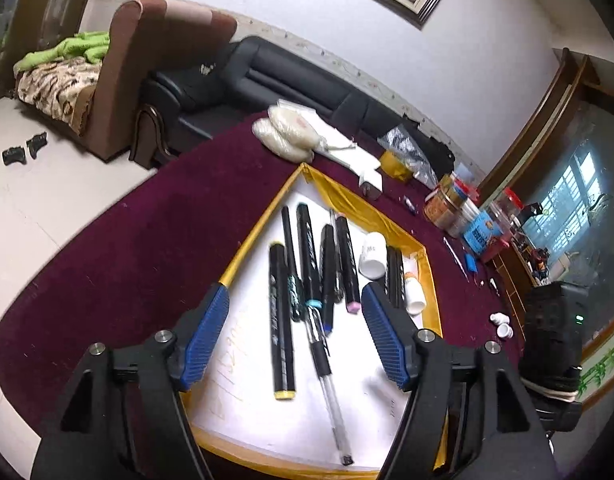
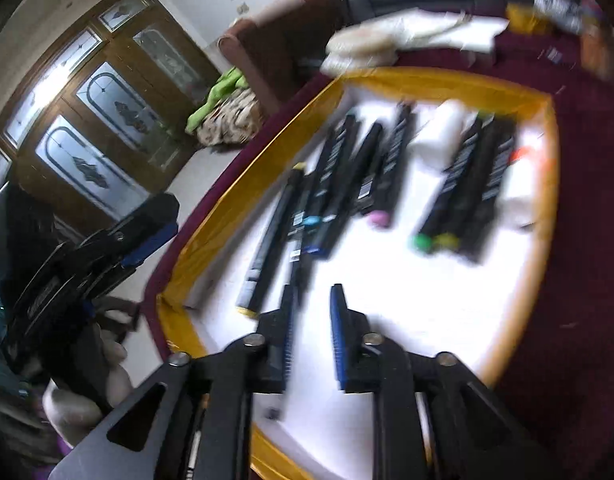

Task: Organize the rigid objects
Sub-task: 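Lower the marker and pen into the box and open both tools, then move both open tools back to the white bottles on the table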

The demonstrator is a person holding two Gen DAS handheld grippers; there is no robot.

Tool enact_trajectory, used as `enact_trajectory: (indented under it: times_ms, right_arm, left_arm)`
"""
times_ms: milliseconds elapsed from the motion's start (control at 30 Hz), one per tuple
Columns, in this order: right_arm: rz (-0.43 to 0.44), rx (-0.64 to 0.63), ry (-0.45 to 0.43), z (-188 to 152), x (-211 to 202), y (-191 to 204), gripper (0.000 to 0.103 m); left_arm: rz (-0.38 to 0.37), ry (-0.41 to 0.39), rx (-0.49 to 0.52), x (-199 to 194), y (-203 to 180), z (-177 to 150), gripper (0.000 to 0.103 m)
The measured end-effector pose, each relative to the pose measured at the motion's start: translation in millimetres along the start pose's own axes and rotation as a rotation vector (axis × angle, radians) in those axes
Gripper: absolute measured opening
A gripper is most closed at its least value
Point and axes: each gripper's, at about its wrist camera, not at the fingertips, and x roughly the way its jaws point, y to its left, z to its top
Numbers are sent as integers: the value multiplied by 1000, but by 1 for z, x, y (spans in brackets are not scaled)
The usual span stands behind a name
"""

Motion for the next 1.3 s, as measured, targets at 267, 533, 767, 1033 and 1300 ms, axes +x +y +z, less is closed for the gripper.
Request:
enact_trajectory:
  times_ms: [267, 533, 767, 1033, 1300]
  right_arm:
    - [-75, 49, -166, -26, -76, -58, 34]
    - [-348, 272, -262, -69, -163, -188, 34]
    - [-506, 436, -368, -77, -236, -265, 34]
    - [-616, 581, -400, -25, -255, -364, 35]
    - [-609, 652, -238, 27, -212, -405, 40]
  left_arm:
    - [-31, 16, 77, -8, -51, -10, 74]
    - [-189, 131, 242, 20, -139, -47, 78]
    - [-292, 297, 412, 47, -205, -96, 77]
    - [-334, 345, 478, 52, -230, -113, 77]
    - [-334, 366, 477, 66, -234, -114, 77]
